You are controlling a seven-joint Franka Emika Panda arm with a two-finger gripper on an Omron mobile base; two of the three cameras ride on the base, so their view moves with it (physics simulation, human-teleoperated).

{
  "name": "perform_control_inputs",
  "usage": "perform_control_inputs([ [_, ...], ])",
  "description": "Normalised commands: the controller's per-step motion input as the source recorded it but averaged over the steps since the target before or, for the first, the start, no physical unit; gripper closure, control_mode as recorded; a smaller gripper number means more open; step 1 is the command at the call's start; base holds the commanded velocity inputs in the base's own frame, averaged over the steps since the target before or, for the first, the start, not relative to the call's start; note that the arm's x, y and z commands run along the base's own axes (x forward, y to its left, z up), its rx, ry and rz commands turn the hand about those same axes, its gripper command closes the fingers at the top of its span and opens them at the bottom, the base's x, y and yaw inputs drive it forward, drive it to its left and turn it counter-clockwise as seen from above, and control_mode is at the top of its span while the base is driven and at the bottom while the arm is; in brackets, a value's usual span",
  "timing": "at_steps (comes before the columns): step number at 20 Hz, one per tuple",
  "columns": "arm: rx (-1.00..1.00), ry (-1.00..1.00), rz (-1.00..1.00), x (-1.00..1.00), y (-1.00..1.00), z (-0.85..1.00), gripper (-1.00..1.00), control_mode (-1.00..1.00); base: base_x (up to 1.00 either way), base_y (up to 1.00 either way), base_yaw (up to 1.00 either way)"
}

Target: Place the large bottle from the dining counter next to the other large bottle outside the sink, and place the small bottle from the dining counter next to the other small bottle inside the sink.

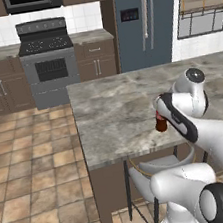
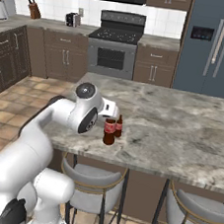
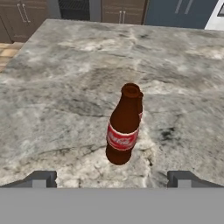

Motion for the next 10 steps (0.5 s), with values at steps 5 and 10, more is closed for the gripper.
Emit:
perform_control_inputs([
  [5, 0.00, 0.00, 0.00, 0.08, -0.12, -0.13, -1.00, -1.00, 0.00, 0.00, 0.00],
  [10, 0.00, 0.00, 0.00, 0.17, -0.05, -0.10, -1.00, -1.00, 0.00, 0.00, 0.00],
])
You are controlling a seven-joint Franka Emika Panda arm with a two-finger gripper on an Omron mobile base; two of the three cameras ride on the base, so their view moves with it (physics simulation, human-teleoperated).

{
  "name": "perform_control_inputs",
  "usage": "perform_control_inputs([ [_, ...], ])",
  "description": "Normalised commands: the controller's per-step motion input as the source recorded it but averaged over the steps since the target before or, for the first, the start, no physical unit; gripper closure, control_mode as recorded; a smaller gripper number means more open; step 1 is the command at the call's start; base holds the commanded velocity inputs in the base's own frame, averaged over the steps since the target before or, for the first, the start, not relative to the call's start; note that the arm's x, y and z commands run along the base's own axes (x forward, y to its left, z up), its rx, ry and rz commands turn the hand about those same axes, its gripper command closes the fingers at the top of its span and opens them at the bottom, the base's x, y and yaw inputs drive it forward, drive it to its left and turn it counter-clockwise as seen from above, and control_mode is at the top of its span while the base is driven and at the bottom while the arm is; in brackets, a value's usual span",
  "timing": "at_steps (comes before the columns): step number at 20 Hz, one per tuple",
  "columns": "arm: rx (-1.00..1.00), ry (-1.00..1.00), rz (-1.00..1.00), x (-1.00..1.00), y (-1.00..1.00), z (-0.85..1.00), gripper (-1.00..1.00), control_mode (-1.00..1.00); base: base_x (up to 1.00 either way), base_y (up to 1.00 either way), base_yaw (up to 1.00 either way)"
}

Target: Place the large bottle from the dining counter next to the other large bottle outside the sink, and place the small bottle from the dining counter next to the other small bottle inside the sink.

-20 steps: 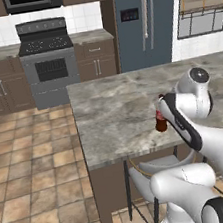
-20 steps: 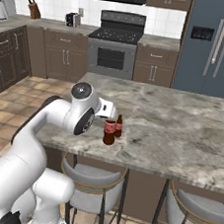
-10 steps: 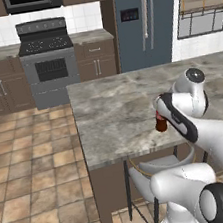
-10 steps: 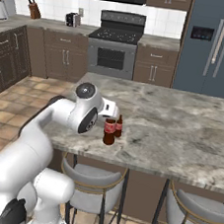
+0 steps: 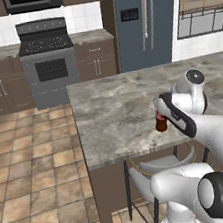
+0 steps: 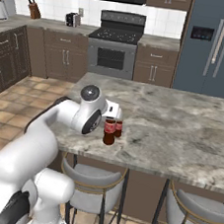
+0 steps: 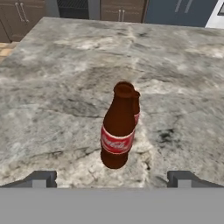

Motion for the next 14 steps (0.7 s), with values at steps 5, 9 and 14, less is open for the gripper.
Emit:
perform_control_inputs([
  [5, 0.00, 0.00, 0.00, 0.26, 0.00, -0.10, -1.00, -1.00, 0.00, 0.00, 0.00],
  [9, 0.00, 0.00, 0.00, 0.24, 0.00, -0.15, -1.00, -1.00, 0.00, 0.00, 0.00],
  [14, 0.00, 0.00, 0.00, 0.12, -0.03, -0.13, -1.00, -1.00, 0.00, 0.00, 0.00],
])
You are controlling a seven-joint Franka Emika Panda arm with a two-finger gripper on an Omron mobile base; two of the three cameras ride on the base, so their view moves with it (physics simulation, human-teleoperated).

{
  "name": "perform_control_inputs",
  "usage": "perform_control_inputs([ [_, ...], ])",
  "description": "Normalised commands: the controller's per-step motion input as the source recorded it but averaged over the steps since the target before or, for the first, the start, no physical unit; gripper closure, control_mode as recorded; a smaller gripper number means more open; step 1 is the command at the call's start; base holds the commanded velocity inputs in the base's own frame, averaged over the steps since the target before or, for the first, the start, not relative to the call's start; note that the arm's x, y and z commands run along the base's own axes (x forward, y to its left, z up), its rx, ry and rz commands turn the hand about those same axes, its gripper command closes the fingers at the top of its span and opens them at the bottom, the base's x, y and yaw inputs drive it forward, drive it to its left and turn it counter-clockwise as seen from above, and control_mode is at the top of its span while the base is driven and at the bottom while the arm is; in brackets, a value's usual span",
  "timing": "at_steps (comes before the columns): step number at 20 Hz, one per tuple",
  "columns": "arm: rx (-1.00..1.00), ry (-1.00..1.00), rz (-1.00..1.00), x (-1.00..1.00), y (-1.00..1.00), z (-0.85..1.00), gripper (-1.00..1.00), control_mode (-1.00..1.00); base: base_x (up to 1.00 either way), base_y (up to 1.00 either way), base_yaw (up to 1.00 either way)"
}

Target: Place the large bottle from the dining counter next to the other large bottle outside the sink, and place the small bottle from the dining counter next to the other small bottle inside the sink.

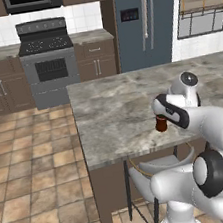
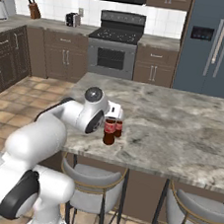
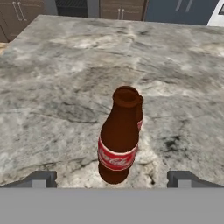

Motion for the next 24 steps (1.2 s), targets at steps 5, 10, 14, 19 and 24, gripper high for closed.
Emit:
perform_control_inputs([
  [5, 0.00, 0.00, 0.00, 0.16, -0.05, -0.08, -1.00, -1.00, 0.00, 0.00, 0.00],
  [10, 0.00, 0.00, 0.00, 0.19, -0.05, -0.06, -1.00, -1.00, 0.00, 0.00, 0.00],
  [14, 0.00, 0.00, 0.00, 0.18, -0.04, -0.07, -1.00, -1.00, 0.00, 0.00, 0.00],
  [19, 0.00, 0.00, 0.00, 0.14, -0.04, -0.12, -1.00, -1.00, 0.00, 0.00, 0.00],
  [24, 0.00, 0.00, 0.00, 0.13, -0.03, -0.11, -1.00, -1.00, 0.00, 0.00, 0.00],
])
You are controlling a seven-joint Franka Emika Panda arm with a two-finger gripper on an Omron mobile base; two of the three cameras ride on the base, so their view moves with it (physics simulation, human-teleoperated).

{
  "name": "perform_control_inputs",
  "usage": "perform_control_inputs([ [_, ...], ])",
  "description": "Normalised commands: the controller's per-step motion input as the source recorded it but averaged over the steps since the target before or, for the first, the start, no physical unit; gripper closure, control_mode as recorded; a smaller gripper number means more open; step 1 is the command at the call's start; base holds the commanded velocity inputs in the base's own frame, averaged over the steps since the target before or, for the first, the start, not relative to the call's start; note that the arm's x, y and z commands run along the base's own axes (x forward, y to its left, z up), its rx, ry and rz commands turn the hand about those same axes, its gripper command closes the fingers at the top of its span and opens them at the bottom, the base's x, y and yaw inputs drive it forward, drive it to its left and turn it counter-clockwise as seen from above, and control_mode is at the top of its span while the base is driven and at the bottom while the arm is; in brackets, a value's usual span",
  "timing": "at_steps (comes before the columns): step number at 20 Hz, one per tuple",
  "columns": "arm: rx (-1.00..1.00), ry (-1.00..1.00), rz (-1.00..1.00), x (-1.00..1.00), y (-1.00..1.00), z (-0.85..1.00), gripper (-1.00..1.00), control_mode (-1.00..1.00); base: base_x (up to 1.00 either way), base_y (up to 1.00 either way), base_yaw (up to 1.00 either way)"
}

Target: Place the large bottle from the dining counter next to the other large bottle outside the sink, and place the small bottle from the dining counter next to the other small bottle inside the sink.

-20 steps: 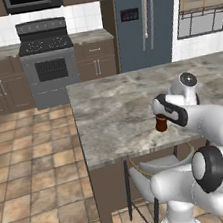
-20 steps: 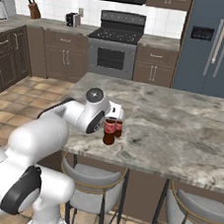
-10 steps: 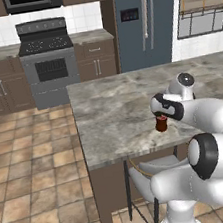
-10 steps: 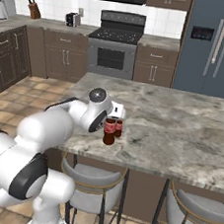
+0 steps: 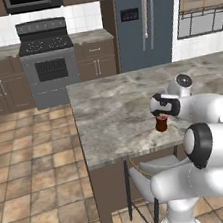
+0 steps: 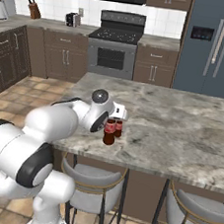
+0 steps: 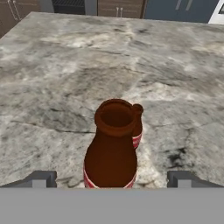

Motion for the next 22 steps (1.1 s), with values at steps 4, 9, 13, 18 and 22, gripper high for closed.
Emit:
perform_control_inputs([
  [4, 0.00, 0.00, 0.00, 0.14, -0.02, -0.09, -1.00, -1.00, 0.00, 0.00, 0.00],
  [9, 0.00, 0.00, 0.00, 0.12, -0.01, -0.08, -1.00, -1.00, 0.00, 0.00, 0.00],
  [13, 0.00, 0.00, 0.00, 0.09, -0.03, -0.06, -1.00, -1.00, 0.00, 0.00, 0.00],
  [18, 0.00, 0.00, -0.01, 0.08, -0.03, -0.07, -1.00, -1.00, 0.00, 0.00, 0.00],
  [22, 0.00, 0.00, 0.00, 0.10, -0.03, -0.06, -1.00, -1.00, 0.00, 0.00, 0.00],
])
